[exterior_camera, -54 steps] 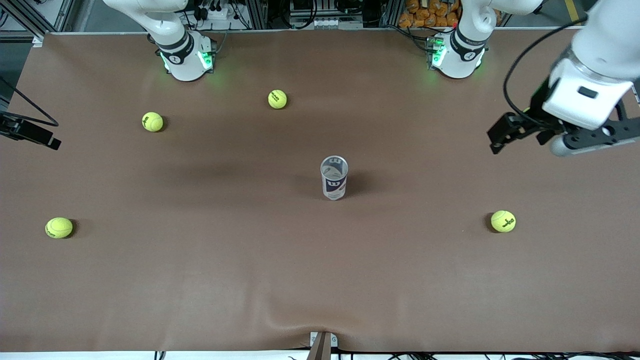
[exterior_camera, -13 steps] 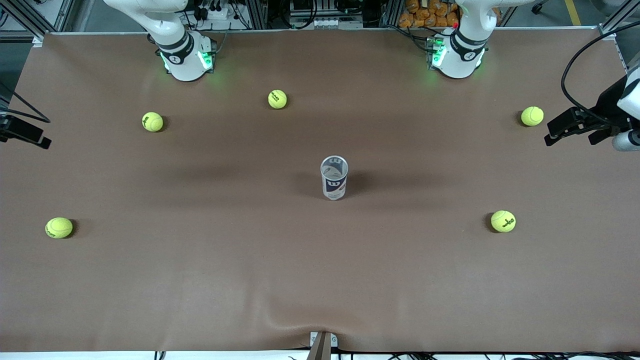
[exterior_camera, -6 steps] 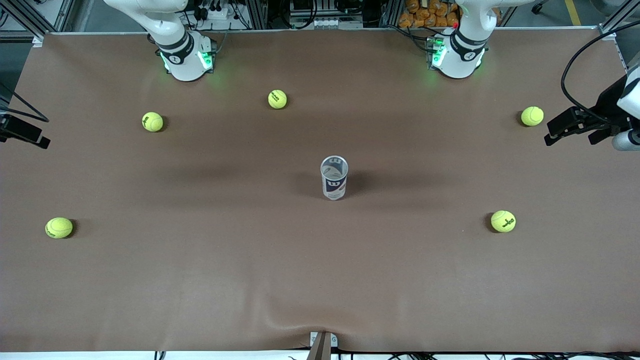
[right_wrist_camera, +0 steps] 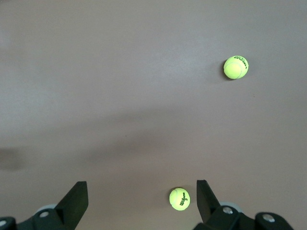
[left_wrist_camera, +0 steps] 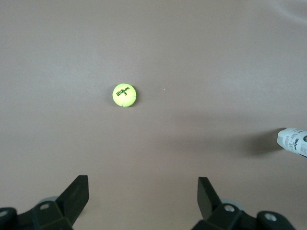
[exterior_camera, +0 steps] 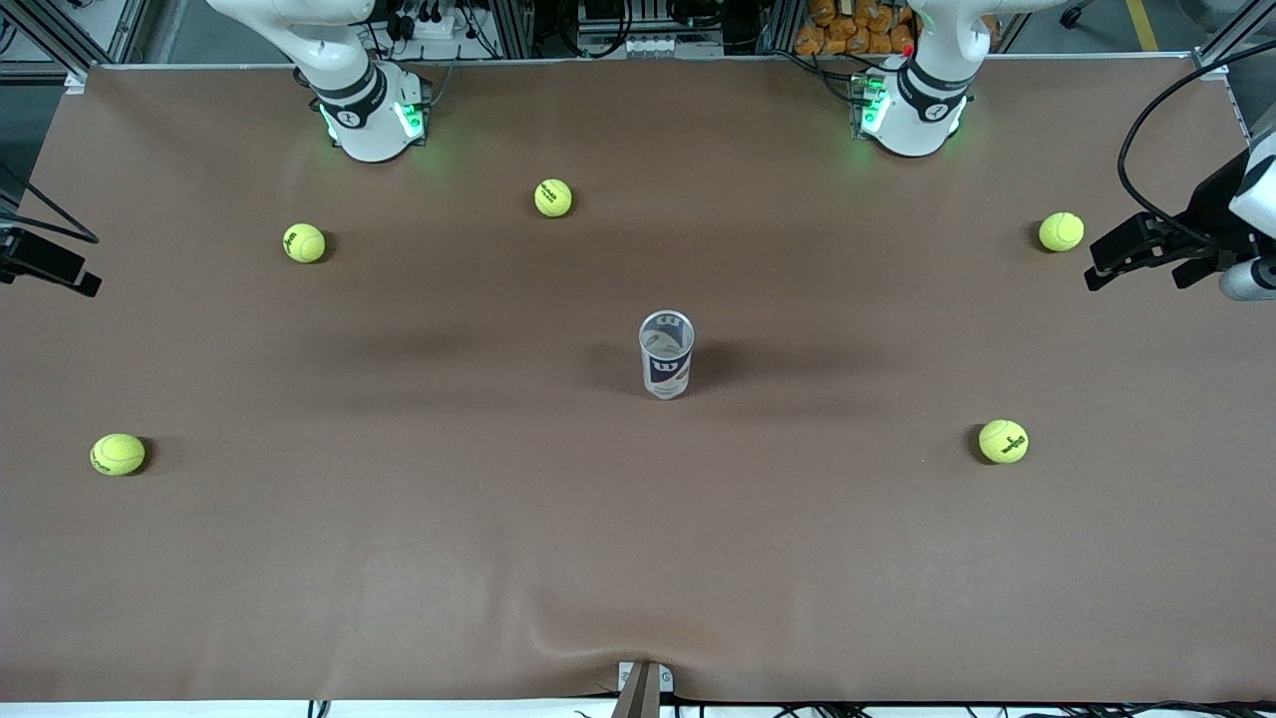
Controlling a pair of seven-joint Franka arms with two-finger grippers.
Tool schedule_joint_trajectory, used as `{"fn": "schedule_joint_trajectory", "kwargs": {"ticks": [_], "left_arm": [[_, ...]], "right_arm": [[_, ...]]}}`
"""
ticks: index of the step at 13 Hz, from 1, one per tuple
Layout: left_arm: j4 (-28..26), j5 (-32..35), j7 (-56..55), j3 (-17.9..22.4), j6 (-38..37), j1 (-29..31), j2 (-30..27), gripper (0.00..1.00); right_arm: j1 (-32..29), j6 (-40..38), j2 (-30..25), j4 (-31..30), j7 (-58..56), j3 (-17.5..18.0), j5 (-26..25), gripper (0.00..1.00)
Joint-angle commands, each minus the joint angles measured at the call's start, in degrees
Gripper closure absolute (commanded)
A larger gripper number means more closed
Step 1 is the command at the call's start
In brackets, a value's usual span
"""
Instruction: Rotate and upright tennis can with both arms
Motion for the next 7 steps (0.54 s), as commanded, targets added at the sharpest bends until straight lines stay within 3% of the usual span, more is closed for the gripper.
{"fn": "schedule_joint_trajectory", "kwargs": {"ticks": [1, 7], "left_arm": [[-0.91, 1.0, 0.67, -0.67, 0.53, 0.71, -1.3, 0.0], [-0.91, 1.09, 0.59, -0.84, -0.87, 0.71, -1.48, 0.0]], "right_arm": [[-0.63, -0.77, -0.5, 0.46, -0.57, 0.28, 0.66, 0.0], [-0.45, -0.77, -0.5, 0.46, -0.57, 0.37, 0.66, 0.0]]}}
